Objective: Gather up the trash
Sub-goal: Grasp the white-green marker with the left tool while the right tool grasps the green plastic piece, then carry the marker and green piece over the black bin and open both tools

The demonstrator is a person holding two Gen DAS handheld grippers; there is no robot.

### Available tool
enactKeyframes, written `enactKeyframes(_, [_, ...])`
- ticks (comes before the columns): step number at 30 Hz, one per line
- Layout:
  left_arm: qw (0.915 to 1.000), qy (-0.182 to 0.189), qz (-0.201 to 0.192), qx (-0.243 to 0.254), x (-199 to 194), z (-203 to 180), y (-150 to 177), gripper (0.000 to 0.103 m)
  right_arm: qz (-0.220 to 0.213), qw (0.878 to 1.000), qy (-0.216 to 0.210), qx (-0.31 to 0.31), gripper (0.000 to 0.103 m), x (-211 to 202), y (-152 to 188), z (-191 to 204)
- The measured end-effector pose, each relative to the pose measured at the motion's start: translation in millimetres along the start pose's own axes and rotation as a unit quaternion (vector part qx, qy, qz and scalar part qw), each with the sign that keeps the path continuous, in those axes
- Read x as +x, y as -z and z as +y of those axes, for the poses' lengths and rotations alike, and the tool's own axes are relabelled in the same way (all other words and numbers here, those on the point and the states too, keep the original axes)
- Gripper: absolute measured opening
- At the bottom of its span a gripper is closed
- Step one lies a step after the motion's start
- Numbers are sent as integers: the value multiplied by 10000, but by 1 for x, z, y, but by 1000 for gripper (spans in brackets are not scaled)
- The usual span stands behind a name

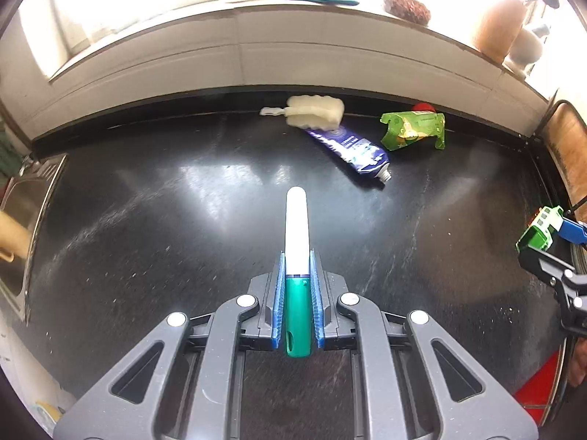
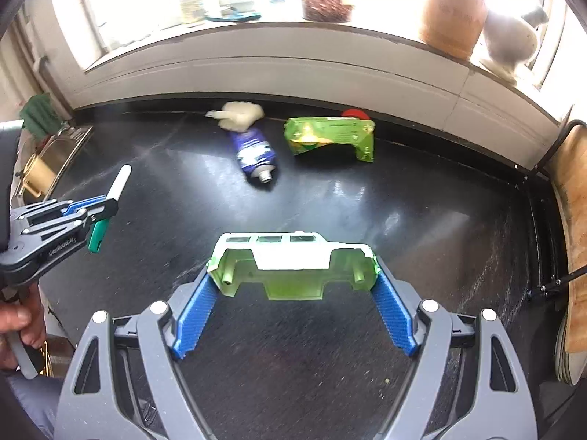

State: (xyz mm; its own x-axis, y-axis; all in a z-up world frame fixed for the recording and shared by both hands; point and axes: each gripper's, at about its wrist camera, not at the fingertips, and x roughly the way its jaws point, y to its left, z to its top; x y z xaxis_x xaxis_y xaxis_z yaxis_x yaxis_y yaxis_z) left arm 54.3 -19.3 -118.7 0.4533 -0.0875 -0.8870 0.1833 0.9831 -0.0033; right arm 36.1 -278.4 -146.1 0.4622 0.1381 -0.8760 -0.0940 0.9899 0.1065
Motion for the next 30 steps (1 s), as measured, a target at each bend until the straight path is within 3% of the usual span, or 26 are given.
enactKeyframes(10, [9996, -171, -108, -182, -31, 23, 38, 13, -159, 9993, -217, -250, 78, -24, 7, 48])
enactKeyframes(17, [9951, -614, -237, -737, -66, 84, 75, 13, -200, 9934, -708, -880, 79, -26, -1, 125])
enactKeyframes(24, [9772, -1321, -128, -1659, -105, 175, 161, 13, 45, 9706, -1505, -1877, 79, -11, 9, 250])
enactKeyframes(30, [9459, -1752, 356, -2709, -117, 247, 278, 13, 725, 9306, -2320, -2737, 79, 12, 59, 370])
